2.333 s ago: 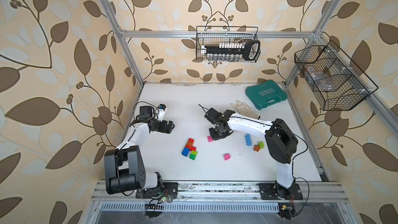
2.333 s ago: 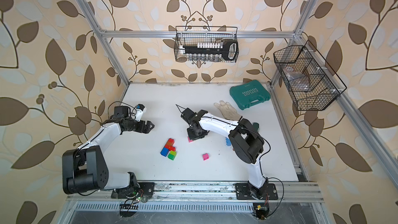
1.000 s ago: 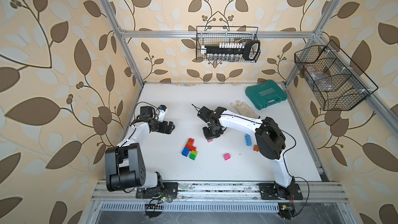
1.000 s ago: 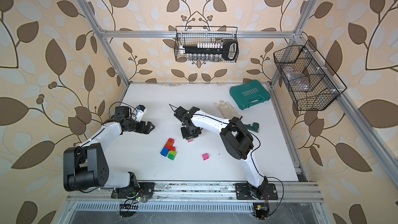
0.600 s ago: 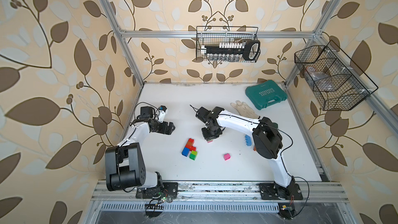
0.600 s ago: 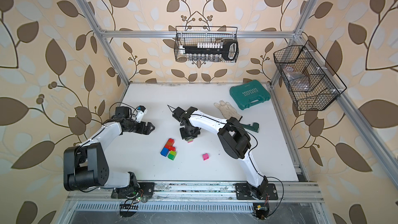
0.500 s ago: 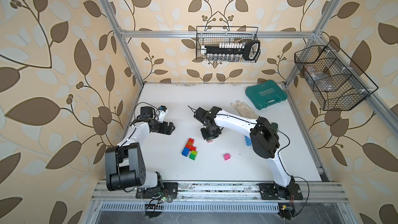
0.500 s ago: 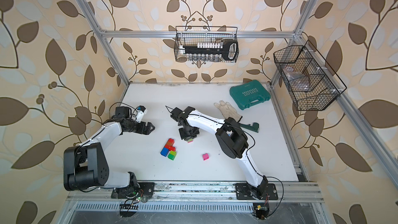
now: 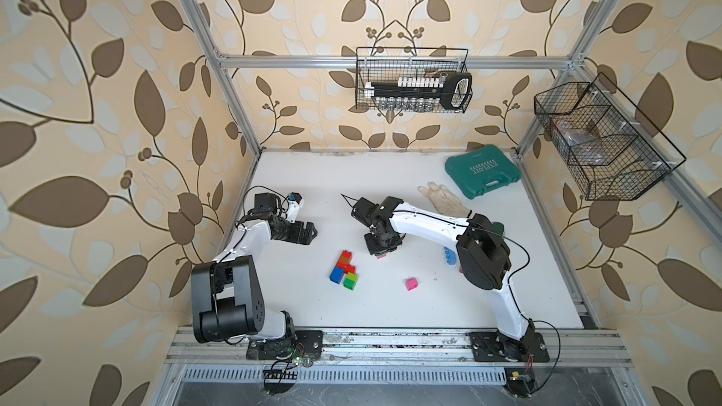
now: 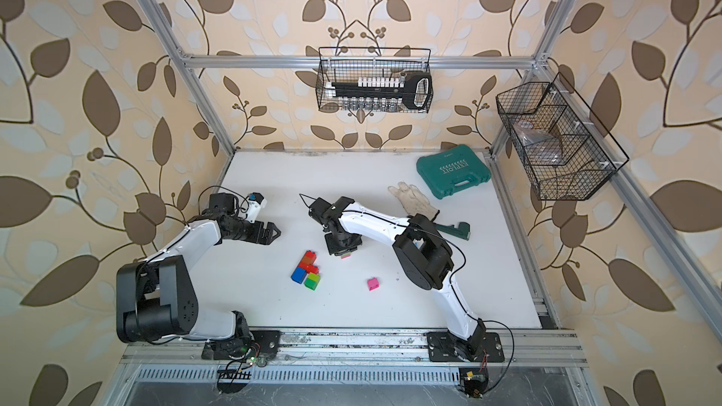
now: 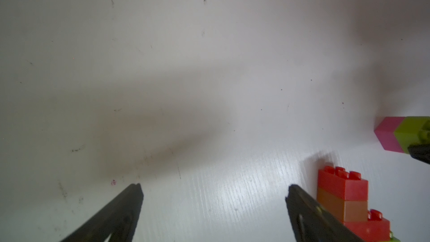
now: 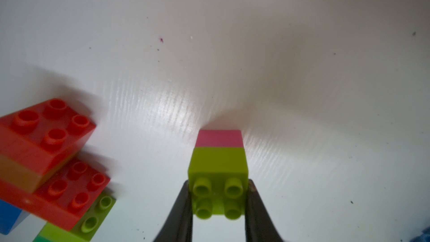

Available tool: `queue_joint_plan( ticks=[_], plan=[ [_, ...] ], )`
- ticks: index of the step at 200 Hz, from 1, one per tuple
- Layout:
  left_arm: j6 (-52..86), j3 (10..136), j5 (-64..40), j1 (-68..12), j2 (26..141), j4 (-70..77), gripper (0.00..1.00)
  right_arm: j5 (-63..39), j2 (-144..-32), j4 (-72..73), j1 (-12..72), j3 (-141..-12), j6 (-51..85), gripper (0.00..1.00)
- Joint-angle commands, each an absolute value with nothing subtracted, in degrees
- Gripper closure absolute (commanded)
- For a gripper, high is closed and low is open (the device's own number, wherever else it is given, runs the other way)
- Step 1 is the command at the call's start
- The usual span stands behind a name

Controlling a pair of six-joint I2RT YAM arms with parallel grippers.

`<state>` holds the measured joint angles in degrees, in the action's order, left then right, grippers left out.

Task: Assemble the letter h with lego
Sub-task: Assemble the lego brick with the lego brick.

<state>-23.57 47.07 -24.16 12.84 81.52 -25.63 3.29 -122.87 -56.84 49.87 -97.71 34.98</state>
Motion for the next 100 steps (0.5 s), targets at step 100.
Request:
queue_joint_plan(
  ticks=[100],
  plan=[
    [-23.4, 49.0, -27.1, 13.3, 82.2, -26.8, 0.01, 6.8, -98.9, -51.5, 40.7, -79.0, 37.2, 0.51]
  ],
)
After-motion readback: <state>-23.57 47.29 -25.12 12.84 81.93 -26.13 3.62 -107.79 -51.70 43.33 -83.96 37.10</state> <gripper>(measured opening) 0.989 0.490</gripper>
